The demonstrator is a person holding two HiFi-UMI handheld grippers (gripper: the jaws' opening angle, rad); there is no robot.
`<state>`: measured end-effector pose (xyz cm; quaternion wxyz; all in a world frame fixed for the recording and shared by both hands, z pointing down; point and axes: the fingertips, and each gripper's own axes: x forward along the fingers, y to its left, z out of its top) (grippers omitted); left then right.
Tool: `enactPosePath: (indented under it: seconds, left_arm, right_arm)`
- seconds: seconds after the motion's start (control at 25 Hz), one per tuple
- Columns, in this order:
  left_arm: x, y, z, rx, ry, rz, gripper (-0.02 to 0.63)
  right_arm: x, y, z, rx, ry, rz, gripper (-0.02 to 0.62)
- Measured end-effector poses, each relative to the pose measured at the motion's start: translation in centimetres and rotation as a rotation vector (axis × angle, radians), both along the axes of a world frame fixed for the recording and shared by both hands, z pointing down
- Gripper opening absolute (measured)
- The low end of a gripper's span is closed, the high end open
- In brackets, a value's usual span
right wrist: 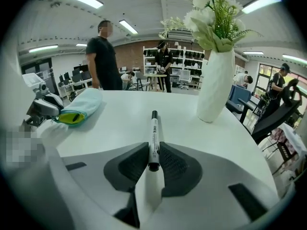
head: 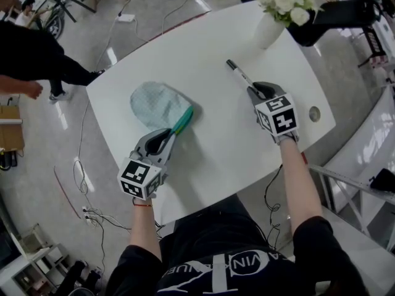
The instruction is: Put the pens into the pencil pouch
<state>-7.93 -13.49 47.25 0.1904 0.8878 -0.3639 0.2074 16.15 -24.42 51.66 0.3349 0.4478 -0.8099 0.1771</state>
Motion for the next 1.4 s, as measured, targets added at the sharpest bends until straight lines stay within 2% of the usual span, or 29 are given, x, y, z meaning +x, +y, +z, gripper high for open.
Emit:
enactPosePath:
  seconds: [0.32, 0.64, 0.88, 1.12, 1.4]
  left_arm:
    - [-0.2, -0.2, -0.6, 0.02, 0.003, -0.025, 0.043]
    - [-0.2, -0.7, -1.1, 0.032, 0.015, -0.059, 0.044]
    - [-0.7, -1.2, -1.5, 0.037, 0.029, -0.093, 0.043]
    - [-1.1, -1.5, -1.8, 0.037, 0.066, -0.128, 0.043]
    - [-1.7, -1.8, -2.2, 0.048, 0.069, -0.167, 0.043]
  right_arm:
    - [-3.0, 1.9, -1.8, 0.021, -0.038, -0.079, 0.081]
    - [-7.4, 5.1, -3.9, 0.023, -0.116, -0.206, 0.081]
    - [-10.1, 7.5, -5.3, 0.02, -0.172, -0.265, 0.081]
    - [-11.6, 10.1, -5.9, 0.0, -0.193, -0.318, 0.081]
    - [-12.1, 12.0, -6.2, -0.014, -0.195, -0.345, 0.081]
